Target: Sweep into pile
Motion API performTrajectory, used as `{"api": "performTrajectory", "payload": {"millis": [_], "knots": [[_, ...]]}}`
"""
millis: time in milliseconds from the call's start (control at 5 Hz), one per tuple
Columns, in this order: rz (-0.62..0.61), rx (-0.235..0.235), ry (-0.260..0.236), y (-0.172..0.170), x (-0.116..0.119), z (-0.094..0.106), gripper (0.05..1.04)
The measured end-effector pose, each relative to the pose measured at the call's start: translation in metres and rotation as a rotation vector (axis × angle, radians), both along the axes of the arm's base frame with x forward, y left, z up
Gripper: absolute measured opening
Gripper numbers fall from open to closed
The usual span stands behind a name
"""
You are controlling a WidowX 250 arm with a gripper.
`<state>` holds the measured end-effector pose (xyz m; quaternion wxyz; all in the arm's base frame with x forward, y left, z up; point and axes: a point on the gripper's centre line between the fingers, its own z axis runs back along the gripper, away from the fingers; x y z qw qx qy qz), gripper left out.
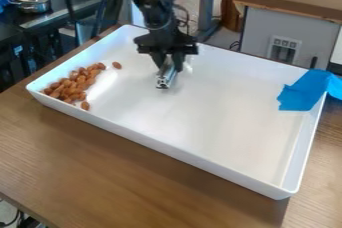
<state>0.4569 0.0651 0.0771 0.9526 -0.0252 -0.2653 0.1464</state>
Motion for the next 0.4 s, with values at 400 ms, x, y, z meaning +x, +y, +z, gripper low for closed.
{"api": "performTrajectory", "payload": {"millis": [400], "knots": [[0.108, -0.004, -0.002, 0.0172, 0.0168, -0.0049, 0.380]]}}
